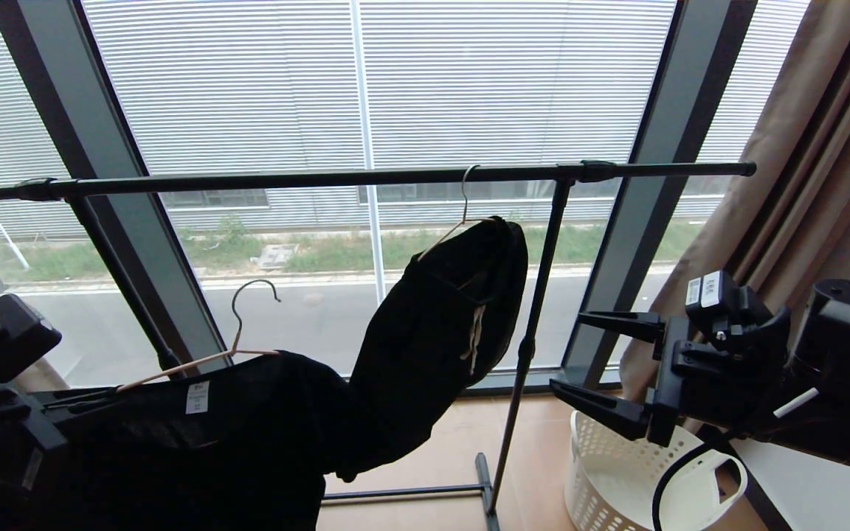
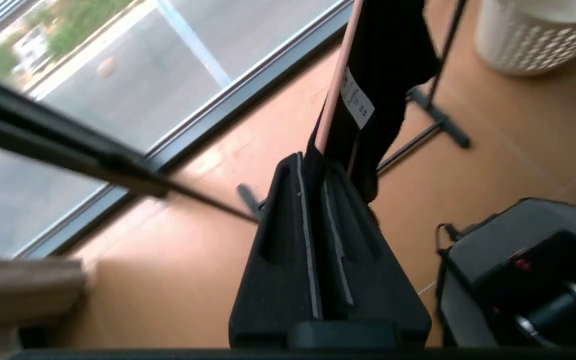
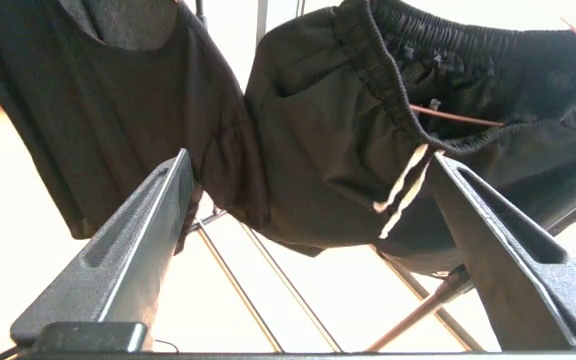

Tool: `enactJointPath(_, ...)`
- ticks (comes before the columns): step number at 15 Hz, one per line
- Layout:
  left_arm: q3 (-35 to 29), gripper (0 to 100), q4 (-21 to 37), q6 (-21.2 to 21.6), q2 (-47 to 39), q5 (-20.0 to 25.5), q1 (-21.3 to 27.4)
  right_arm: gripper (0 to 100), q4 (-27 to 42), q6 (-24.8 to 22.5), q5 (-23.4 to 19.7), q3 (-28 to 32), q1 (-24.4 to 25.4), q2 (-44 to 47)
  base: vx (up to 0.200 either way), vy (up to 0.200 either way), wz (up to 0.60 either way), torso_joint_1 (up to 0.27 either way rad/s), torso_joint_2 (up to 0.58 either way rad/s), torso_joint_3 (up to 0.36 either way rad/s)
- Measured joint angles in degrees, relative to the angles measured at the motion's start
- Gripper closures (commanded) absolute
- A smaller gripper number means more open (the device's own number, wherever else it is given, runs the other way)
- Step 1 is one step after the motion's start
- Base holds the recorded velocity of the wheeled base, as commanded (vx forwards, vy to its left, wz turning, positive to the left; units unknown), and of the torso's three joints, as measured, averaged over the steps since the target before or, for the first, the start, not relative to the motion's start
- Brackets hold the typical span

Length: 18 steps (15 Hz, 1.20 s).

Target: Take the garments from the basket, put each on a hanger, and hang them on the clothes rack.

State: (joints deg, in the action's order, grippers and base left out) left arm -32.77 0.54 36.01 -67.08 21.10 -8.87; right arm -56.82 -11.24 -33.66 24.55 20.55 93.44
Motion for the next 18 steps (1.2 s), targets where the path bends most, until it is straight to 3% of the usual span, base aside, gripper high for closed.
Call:
enactJointPath(1,-0.1,100,-0.1,0.0,-0.5,-2.7,0.0,0,0.0,0.0,0.0,0.1,0.0,0.2,0.0,0.0,0.0,0.0,0.0,0.0)
enactJointPath(3,-0.8,100,-0.8,-0.6,-1.6,-4.1,0.0,0,0.1,0.0,0.0,0.2,0.0,0.3,0.0,0.0,0.0,0.0,0.0,0.0)
enactJointPath(7,-3.3,100,-2.7,-8.3,-3.1,-4.2,0.2,0,-0.1,0.0,0.0,0.3,0.0,1.2,0.0,0.0,0.0,0.0,0.0,0.0)
enactJointPath(14,-1.2,100,-17.1,-19.9,-5.0,-3.9,6.2,0,-0.1,0.0,0.0,0.2,0.0,1.4,0.0,0.0,0.0,0.0,0.0,0.0)
enactJointPath(16,0.6,100,-23.2,-21.2,-5.9,-3.9,7.4,0,-0.1,0.0,0.0,0.2,0.0,1.4,0.0,0.0,0.0,0.0,0.0,0.0)
enactJointPath(18,1.6,100,-24.6,-21.4,-6.5,-3.9,8.1,0,-0.1,0.0,0.0,0.2,0.0,1.4,0.0,0.0,0.0,0.0,0.0,0.0)
